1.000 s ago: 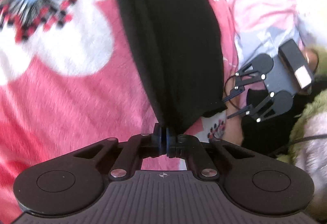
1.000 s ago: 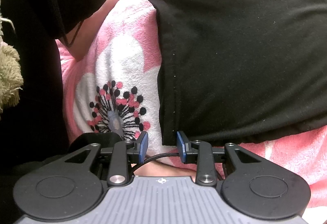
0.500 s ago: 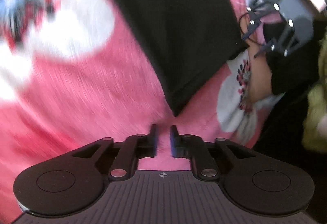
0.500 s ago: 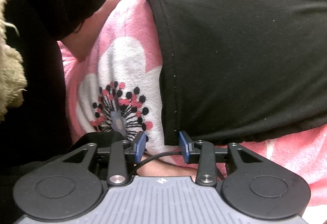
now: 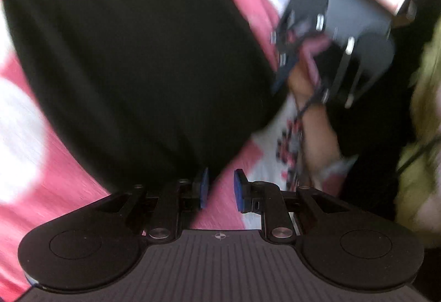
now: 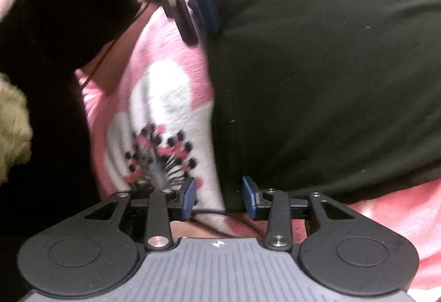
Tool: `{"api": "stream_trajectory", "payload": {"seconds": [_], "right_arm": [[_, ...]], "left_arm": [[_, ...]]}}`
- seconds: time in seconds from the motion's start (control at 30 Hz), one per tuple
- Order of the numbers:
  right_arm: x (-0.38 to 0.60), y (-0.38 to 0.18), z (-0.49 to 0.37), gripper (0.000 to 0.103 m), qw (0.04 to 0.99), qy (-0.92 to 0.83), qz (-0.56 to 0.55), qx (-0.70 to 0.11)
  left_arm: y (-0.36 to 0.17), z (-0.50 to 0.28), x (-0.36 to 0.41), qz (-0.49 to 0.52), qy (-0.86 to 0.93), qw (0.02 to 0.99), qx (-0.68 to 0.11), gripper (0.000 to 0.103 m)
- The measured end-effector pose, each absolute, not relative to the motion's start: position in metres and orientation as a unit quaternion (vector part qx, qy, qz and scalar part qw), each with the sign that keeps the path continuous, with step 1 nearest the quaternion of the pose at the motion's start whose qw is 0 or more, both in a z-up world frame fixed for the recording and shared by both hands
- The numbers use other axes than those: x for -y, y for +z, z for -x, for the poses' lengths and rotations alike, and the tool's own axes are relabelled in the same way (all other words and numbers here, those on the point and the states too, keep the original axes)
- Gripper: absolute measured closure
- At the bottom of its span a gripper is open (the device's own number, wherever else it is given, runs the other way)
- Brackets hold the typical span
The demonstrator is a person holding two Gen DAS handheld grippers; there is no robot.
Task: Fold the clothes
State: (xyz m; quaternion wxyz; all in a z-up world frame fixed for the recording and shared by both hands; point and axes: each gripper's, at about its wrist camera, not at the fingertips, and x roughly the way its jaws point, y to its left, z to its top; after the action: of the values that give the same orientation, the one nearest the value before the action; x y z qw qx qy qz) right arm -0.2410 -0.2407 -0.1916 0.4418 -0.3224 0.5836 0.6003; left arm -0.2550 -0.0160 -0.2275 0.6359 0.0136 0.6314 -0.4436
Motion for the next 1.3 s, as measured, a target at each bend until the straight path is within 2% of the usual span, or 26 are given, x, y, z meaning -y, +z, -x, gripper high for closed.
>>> {"api": "stream_trajectory", "payload": {"seconds": [0.07, 0.2, 0.4, 0.57, 0.7, 0.83, 0.97, 1.3], "right_arm": [[0.239, -0.181, 0.214, 0.065, 0.457, 0.587, 0.281, -0.606], [0.250, -0.148, 0.127, 0.064, 0.576, 0.520, 0.164, -0.609], [0.281, -0.140, 0.043, 0.064, 0.711, 0.370, 0.059, -0.595], [0.295, -0.158, 0.025, 0.075, 0.729, 0.297, 0.017, -0.617], [0.309, -0.158, 0.029, 0.078, 0.739, 0.274, -0.008, -0.616], [0.320, -0.149, 0.042, 0.086, 0.751, 0.264, -0.026, -0.605], [0.319, -0.153, 0.045, 0.087, 0.755, 0.264, -0.051, -0.598], [0.308, -0.169, 0.032, 0.090, 0.756, 0.245, -0.053, -0.605]], "left_arm": [[-0.233, 0.260, 0.016, -0.014, -0.443, 0.628, -0.639, 0.084], [-0.228, 0.254, 0.016, -0.011, -0.445, 0.617, -0.649, 0.084], [-0.191, 0.264, 0.031, -0.040, -0.525, 0.611, -0.592, 0.084], [-0.206, 0.259, 0.045, -0.056, -0.500, 0.661, -0.557, 0.084], [-0.222, 0.271, 0.056, -0.109, -0.502, 0.679, -0.524, 0.084], [-0.225, 0.283, 0.057, -0.139, -0.513, 0.690, -0.491, 0.084], [-0.222, 0.277, 0.046, -0.127, -0.520, 0.690, -0.486, 0.087], [-0.226, 0.278, 0.046, -0.124, -0.548, 0.679, -0.473, 0.087]]}}
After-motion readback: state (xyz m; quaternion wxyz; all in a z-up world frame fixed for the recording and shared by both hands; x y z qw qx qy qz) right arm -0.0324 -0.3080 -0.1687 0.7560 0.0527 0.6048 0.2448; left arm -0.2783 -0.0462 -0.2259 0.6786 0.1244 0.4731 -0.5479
